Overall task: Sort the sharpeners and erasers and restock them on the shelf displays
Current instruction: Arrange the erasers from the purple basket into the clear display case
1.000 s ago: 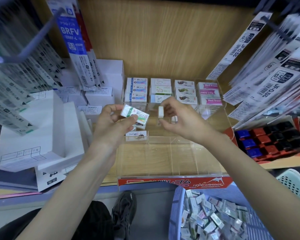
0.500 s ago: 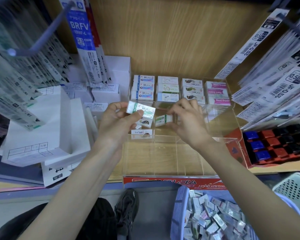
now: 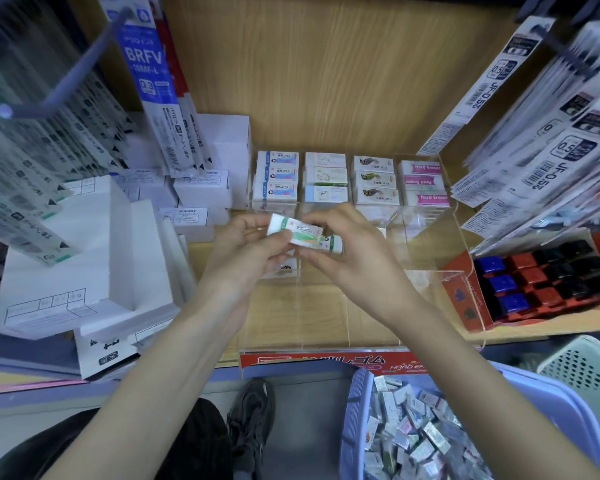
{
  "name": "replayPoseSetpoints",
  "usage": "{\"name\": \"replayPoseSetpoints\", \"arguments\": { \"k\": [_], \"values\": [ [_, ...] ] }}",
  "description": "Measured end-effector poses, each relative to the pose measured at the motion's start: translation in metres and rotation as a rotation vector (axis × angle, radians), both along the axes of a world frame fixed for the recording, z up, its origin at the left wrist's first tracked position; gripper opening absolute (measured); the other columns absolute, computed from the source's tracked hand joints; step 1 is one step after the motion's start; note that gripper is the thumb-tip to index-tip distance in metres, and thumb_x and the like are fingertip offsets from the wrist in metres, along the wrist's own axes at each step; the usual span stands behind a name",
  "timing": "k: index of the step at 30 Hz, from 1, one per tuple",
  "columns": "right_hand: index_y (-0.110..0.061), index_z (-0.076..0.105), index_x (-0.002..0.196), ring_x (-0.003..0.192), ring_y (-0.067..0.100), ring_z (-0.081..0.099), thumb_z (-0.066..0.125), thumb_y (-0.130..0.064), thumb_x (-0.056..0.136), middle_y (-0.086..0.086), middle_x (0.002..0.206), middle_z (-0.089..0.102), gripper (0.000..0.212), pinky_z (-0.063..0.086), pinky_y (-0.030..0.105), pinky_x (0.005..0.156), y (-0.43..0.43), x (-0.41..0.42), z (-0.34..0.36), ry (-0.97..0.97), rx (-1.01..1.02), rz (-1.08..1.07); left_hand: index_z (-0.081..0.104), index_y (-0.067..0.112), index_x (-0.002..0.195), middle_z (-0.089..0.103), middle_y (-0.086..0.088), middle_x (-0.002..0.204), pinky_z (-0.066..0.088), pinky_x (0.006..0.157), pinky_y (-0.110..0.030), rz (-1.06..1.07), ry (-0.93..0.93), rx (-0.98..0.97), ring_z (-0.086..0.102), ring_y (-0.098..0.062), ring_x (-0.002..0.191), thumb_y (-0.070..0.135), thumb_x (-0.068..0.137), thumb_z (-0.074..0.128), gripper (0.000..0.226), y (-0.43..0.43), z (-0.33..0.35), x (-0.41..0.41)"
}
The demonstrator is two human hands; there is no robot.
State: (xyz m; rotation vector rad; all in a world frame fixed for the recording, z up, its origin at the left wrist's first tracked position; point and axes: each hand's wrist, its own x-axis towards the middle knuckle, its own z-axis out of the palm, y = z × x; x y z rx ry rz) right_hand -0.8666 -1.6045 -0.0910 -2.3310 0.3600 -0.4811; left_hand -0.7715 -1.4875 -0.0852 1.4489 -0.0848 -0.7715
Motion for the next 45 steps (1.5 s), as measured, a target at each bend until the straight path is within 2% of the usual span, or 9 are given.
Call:
{"name": "replayPoseSetpoints", "arguments": {
  "k": [2,6,12,18,26,31,35,41,45],
  "values": [
    [-0.01,0.064,0.113,0.095,0.006,0.05,0.071,-0.016,0.082,-0.004,0.1,0.056,0.032,0.037,0.01,0.084,-0.003,0.003,-0.006,0.011,-0.106,-0.039,0.058,0.012,0.102,0.072,-0.008,0.095,0.053,0.076,-0.025,-0.023,0.01,0.026,0.07,-0.018,0.088,0.008,0.087,0.064,0.017,-0.001,-0.001,0.0],
    [-0.006,0.068,0.108,0.093,0.031,0.057,0.074,-0.016,0.079,0.009,0.096,0.067,0.032,0.044,0.037,0.081,-0.023,-0.004,-0.018,0.121,-0.407,-0.196,0.057,0.013,0.111,0.068,-0.001,0.106,0.048,0.081,-0.024,0.031,0.021,0.108,0.066,-0.012,0.097,0.016,0.089,0.062,0.023,-0.002,-0.004,0.003],
    [-0.01,0.072,0.078,0.077,0.027,0.052,0.083,-0.019,0.065,0.001,0.068,0.065,0.019,0.031,0.03,0.065,-0.034,0.007,-0.028,0.262,-0.683,-0.154,0.057,0.012,0.107,0.068,-0.004,0.106,0.05,0.078,-0.023,0.079,0.034,0.043,0.068,-0.014,0.092,0.009,0.09,0.056,0.017,-0.002,0.007,0.001],
    [-0.01,0.073,0.089,0.089,0.027,0.051,0.076,-0.022,0.075,0.002,0.079,0.069,0.018,0.025,0.03,0.07,-0.035,0.013,-0.028,0.279,-0.709,-0.198,0.057,0.014,0.1,0.068,-0.004,0.106,0.048,0.071,-0.021,0.089,0.033,0.042,0.068,-0.013,0.089,0.009,0.088,0.059,0.013,-0.002,0.009,-0.001],
    [-0.017,0.064,0.107,0.111,0.024,0.042,0.06,-0.031,0.088,0.001,0.102,0.064,0.024,0.029,0.032,0.09,-0.035,0.026,-0.016,0.524,-0.787,-0.075,0.059,0.018,0.09,0.068,0.001,0.096,0.048,0.072,-0.022,0.079,0.005,0.02,0.067,-0.012,0.086,0.008,0.089,0.056,0.01,-0.001,0.012,-0.003],
    [-0.022,0.066,0.105,0.097,0.017,0.04,0.051,-0.028,0.093,-0.004,0.098,0.067,0.021,0.031,0.029,0.074,-0.026,0.003,-0.001,0.377,-0.521,-0.088,0.059,0.019,0.086,0.068,0.001,0.093,0.049,0.075,-0.025,0.118,-0.051,0.006,0.067,-0.011,0.079,0.004,0.089,0.056,0.015,0.003,0.011,0.005],
    [-0.021,0.054,0.069,0.101,0.021,0.043,0.031,-0.036,0.096,0.002,0.082,0.059,0.039,0.034,0.034,0.067,-0.019,0.0,-0.001,0.733,-0.303,-0.013,0.053,0.028,0.084,0.062,0.009,0.091,0.043,0.061,-0.006,0.083,-0.496,0.171,0.06,-0.004,0.077,-0.002,0.087,0.054,0.03,0.013,0.005,0.008],
    [-0.03,0.062,0.105,0.108,0.025,0.049,0.031,-0.034,0.098,0.001,0.106,0.062,0.033,0.035,0.034,0.071,-0.019,0.019,-0.003,0.756,-0.302,-0.027,0.053,0.029,0.085,0.06,0.013,0.092,0.04,0.06,-0.001,0.02,-0.506,0.203,0.058,0.008,0.072,-0.001,0.087,0.056,0.031,0.022,-0.001,0.009],
    [-0.025,0.064,0.105,0.104,0.026,0.057,0.042,-0.026,0.094,0.001,0.104,0.066,0.024,0.045,0.033,0.071,-0.016,0.01,0.008,0.626,-0.406,-0.071,0.054,0.028,0.084,0.061,0.008,0.092,0.046,0.066,-0.01,0.035,-0.451,0.148,0.064,-0.008,0.08,-0.002,0.088,0.053,0.03,0.022,0.002,0.013]
  ]
}}
